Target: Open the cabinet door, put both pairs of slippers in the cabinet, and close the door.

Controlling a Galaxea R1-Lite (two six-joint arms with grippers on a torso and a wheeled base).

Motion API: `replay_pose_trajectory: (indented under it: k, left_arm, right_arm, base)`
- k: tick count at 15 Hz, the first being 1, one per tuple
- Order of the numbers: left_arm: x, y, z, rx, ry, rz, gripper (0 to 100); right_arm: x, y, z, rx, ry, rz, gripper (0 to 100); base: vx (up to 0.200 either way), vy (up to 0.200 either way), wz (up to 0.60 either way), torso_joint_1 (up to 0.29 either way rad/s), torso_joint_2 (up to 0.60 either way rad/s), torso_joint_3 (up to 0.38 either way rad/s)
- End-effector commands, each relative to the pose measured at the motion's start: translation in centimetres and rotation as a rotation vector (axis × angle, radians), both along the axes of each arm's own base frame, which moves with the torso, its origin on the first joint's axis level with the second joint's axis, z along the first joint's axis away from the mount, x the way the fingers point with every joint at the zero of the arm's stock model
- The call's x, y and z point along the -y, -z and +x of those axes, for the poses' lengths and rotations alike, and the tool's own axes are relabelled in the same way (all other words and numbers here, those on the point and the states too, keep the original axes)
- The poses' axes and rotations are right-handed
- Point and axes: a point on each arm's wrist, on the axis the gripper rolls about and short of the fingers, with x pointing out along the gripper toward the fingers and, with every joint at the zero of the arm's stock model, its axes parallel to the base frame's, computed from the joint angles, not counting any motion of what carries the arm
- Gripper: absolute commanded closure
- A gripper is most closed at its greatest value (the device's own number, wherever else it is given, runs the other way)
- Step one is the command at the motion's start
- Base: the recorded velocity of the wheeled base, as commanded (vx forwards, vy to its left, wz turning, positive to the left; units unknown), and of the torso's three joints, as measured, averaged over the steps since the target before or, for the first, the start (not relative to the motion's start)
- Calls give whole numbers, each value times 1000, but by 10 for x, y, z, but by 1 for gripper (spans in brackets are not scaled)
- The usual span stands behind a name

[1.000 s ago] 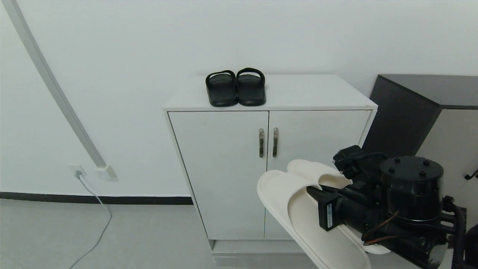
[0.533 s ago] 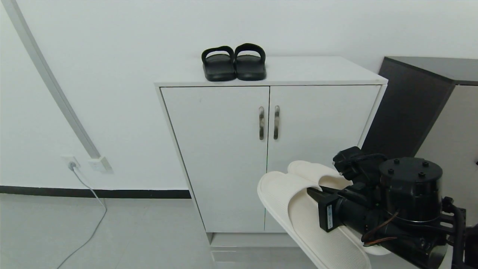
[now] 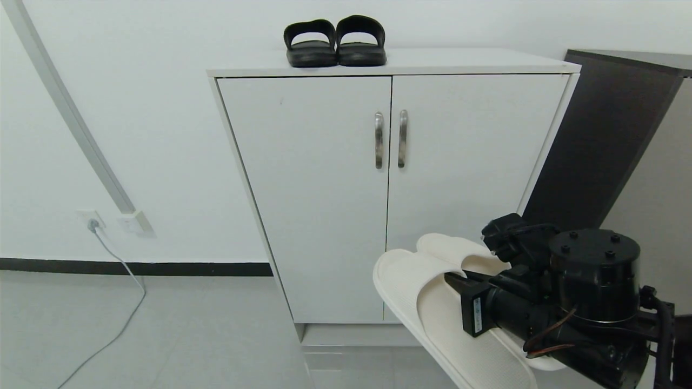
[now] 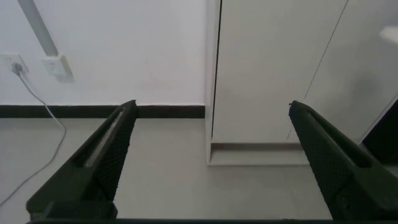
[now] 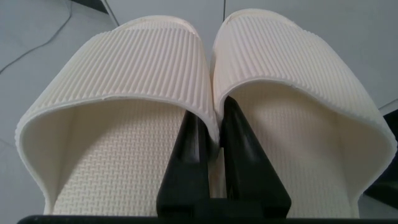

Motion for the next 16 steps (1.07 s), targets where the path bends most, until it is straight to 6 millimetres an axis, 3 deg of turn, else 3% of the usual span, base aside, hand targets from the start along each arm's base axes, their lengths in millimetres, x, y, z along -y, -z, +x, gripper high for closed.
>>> replay_pose_trajectory:
  k: [1, 2, 4, 6, 8, 11, 14, 16]
  left_arm:
    - [2, -78, 24, -47, 126, -119, 0]
    - [4, -84, 34, -91, 190, -110, 0]
    - [12, -108, 102, -185, 333, -39, 0]
    - [27, -122, 159, -78, 414, 3, 0]
    - [53, -143, 198, 105, 506, 33, 0]
    - [111, -174, 235, 180, 597, 60, 0]
    - [173, -183, 253, 146, 780, 58, 0]
    - [203, -184, 269, 118, 882, 67, 0]
  right_arm:
    - [0, 2, 0, -3, 1, -5, 100]
    - [0, 2, 0, 0, 1, -2, 100]
    - [0, 0, 0, 12, 1, 10, 100]
    - [0, 1, 1, 10, 1, 8, 100]
    - [0, 2, 1, 14, -3, -3, 100]
    - [-1, 2, 1, 14, -6, -3, 100]
    - [-1, 5, 2, 7, -3, -11, 100]
    - [-2, 6, 2, 2, -3, -15, 100]
  base:
    - [0, 0, 0, -7, 237, 237]
    - [0, 0, 0, 7, 129, 139]
    - [0, 0, 0, -4, 43, 33]
    - [0, 0, 0, 0, 0, 0]
    - [0, 0, 0, 0, 0, 0]
    - [0, 0, 0, 0, 0, 0]
    - [0, 0, 0, 0, 0, 0]
    - [0, 0, 0, 0, 0, 0]
